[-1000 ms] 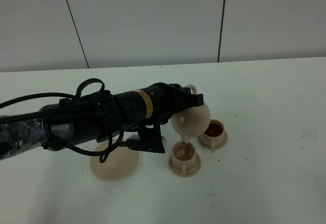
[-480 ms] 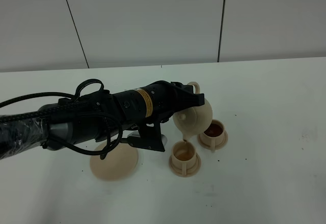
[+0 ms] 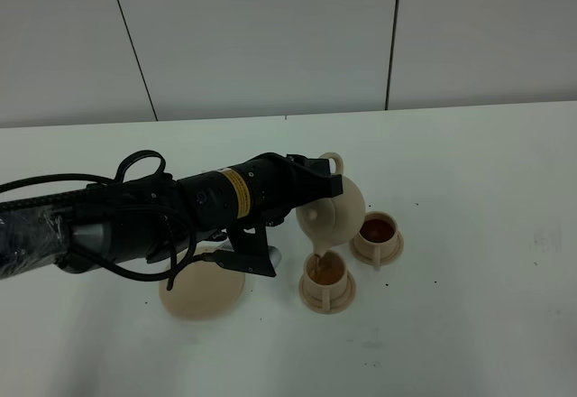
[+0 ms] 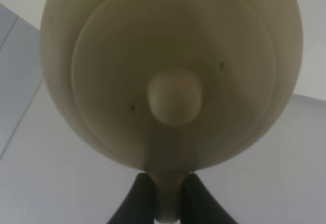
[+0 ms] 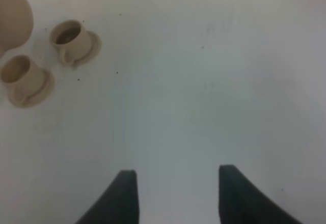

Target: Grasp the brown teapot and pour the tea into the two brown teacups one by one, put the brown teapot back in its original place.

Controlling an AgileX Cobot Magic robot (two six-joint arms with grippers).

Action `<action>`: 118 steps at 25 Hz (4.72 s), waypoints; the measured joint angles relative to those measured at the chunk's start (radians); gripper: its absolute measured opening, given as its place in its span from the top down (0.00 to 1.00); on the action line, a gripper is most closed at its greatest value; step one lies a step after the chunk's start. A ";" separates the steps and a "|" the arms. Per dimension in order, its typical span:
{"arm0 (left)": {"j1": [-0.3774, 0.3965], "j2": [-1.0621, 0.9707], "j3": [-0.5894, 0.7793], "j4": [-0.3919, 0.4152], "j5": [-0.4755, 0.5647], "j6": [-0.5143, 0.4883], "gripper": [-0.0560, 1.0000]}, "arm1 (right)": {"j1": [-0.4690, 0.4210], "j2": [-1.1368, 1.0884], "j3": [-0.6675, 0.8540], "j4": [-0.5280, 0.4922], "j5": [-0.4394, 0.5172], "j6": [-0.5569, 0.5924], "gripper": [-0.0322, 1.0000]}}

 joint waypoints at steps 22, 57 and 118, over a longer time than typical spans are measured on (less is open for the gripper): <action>0.000 0.000 0.007 0.049 -0.066 0.000 0.78 | 0.000 0.000 0.000 0.000 0.000 0.000 0.62; 0.055 0.057 0.009 0.104 -0.202 0.000 0.78 | 0.000 0.000 0.000 0.000 0.000 0.000 0.62; 0.068 0.059 0.009 0.145 -0.254 0.000 0.78 | 0.000 0.000 0.000 0.000 -0.001 0.000 0.62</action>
